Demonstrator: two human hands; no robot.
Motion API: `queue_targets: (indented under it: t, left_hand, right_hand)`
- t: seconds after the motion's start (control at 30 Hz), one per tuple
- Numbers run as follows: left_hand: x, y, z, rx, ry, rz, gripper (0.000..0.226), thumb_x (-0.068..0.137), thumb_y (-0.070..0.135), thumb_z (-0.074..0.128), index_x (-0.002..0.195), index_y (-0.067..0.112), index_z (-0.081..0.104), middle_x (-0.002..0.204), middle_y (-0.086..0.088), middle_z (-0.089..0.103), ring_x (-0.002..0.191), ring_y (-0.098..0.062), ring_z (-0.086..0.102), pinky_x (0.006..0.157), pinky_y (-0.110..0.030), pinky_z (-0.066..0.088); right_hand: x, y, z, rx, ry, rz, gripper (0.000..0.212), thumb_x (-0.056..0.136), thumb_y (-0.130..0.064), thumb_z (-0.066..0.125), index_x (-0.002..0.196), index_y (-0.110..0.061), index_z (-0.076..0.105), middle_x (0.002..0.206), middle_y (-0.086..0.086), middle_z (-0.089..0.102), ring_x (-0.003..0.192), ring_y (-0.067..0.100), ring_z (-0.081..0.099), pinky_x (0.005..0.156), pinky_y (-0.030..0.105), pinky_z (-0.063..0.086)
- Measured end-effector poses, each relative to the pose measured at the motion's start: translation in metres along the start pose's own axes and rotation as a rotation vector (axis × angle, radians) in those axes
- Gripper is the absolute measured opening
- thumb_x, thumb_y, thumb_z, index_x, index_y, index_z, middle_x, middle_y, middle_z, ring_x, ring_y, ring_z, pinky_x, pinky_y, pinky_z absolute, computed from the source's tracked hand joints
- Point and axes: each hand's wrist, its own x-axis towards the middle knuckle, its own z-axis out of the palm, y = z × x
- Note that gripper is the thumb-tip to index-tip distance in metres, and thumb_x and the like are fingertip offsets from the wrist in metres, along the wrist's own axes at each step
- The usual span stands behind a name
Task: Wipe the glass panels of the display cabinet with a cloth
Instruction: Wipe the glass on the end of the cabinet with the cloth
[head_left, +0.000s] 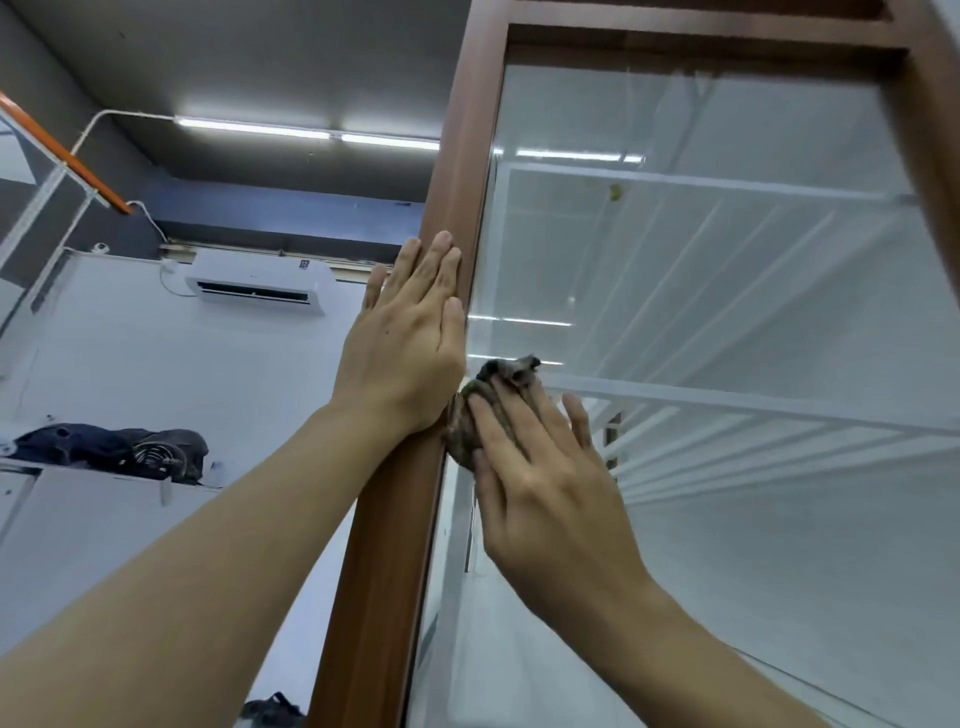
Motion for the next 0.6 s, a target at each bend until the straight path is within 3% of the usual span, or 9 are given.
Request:
queue_targets:
  t: [0.17, 0.3, 0.37, 0.5, 0.6]
  left_hand:
    - [-0.001, 0.001, 0.001, 0.018, 0.002, -0.005, 0.066, 0.096, 0.036, 0.011, 0.16, 0.021, 0.016, 0.169, 0.01, 0.004, 0.154, -0.003, -0.008, 0.123, -0.023, -0.013]
    - [0.0, 0.0, -0.001, 0.057, -0.012, 0.004, 0.065, 0.098, 0.037, 0.011, 0.16, 0.019, 0.016, 0.169, 0.008, 0.005, 0.155, -0.005, -0.007, 0.124, -0.026, -0.011]
    - [-0.002, 0.005, 0.0, 0.116, -0.022, 0.012, 0.066, 0.098, 0.038, 0.009, 0.16, 0.016, 0.015, 0.17, 0.003, 0.005, 0.155, -0.008, -0.006, 0.125, -0.028, -0.012]
    - [-0.004, 0.019, 0.006, 0.165, -0.009, 0.015, 0.07, 0.098, 0.04, 0.005, 0.16, 0.008, 0.011, 0.17, -0.007, 0.003, 0.156, -0.015, -0.006, 0.123, -0.027, -0.013]
    - [-0.003, 0.029, 0.008, 0.18, 0.002, -0.024, 0.072, 0.097, 0.039, 0.004, 0.159, 0.005, 0.013, 0.169, -0.01, 0.004, 0.157, -0.018, -0.004, 0.124, -0.027, -0.012]
  right_hand:
    - [0.117, 0.018, 0.015, 0.079, 0.109, 0.221, 0.056, 0.099, -0.029, 0.023, 0.139, -0.008, 0.056, 0.147, 0.014, 0.052, 0.144, 0.028, 0.038, 0.122, 0.04, 0.018]
    - [0.028, 0.015, 0.002, 0.069, -0.034, -0.027, 0.047, 0.103, -0.024, 0.038, 0.147, -0.01, 0.048, 0.156, 0.009, 0.043, 0.151, 0.023, 0.027, 0.125, 0.041, 0.017]
    - [-0.011, 0.038, -0.018, 0.048, -0.071, -0.037, 0.047, 0.102, -0.024, 0.041, 0.147, -0.013, 0.049, 0.156, 0.005, 0.043, 0.15, 0.02, 0.03, 0.125, 0.041, 0.018]
    - [0.048, 0.116, -0.038, 0.001, 0.113, 0.36, 0.047, 0.101, -0.024, 0.04, 0.145, -0.008, 0.051, 0.155, 0.01, 0.044, 0.148, 0.025, 0.032, 0.126, 0.04, 0.009]
    - [0.118, 0.116, -0.024, 0.035, 0.119, 0.382, 0.048, 0.102, -0.023, 0.038, 0.146, -0.007, 0.048, 0.156, 0.014, 0.042, 0.148, 0.029, 0.03, 0.125, 0.044, 0.012]
